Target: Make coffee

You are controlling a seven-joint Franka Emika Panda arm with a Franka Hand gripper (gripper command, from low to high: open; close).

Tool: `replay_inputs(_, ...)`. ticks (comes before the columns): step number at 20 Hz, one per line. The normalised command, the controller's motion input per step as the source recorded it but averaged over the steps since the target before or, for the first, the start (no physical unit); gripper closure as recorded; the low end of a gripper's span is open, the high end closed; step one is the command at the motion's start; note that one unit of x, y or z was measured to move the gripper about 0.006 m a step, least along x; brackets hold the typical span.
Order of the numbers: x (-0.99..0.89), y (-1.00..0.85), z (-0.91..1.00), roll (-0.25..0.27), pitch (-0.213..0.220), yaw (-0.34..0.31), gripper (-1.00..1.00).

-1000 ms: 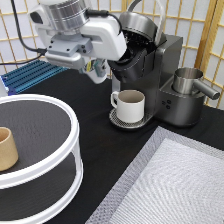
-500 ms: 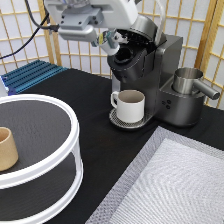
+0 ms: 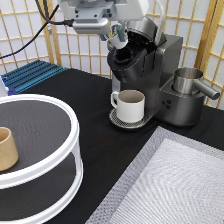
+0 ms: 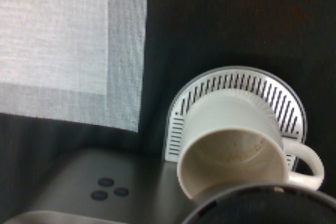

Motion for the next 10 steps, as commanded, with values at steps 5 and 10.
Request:
replay_inputs(5, 0.03, 0.20, -0.03, 0.000, 0.006, -0.023, 1.00)
replay_inputs(10, -0.01, 0.02, -0.27, 0.000, 0.014, -0.041, 1.00)
